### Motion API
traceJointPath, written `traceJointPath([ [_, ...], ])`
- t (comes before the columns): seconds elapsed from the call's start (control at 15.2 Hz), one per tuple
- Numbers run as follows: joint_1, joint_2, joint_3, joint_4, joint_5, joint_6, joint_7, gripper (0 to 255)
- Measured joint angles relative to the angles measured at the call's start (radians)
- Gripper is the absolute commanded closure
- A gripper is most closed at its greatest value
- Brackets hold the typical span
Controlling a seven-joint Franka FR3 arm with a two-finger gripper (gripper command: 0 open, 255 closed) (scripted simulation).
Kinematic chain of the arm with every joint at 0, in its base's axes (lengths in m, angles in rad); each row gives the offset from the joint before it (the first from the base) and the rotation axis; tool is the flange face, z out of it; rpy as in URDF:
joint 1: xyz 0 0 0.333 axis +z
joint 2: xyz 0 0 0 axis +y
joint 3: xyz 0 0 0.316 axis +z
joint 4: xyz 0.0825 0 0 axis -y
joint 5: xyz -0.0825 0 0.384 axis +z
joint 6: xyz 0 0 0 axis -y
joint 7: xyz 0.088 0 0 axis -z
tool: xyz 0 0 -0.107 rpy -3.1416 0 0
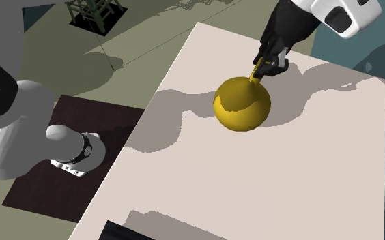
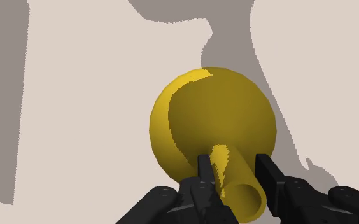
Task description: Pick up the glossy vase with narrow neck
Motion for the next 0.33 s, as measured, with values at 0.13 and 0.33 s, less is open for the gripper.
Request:
traceJointPath([
  [0.13, 0.005, 0.015, 0.001, 0.048, -0.003, -0.034, 0.005, 255],
  [0.33, 0.007, 0.027, 0.001, 0.105, -0.006, -0.078, 0.003, 255],
])
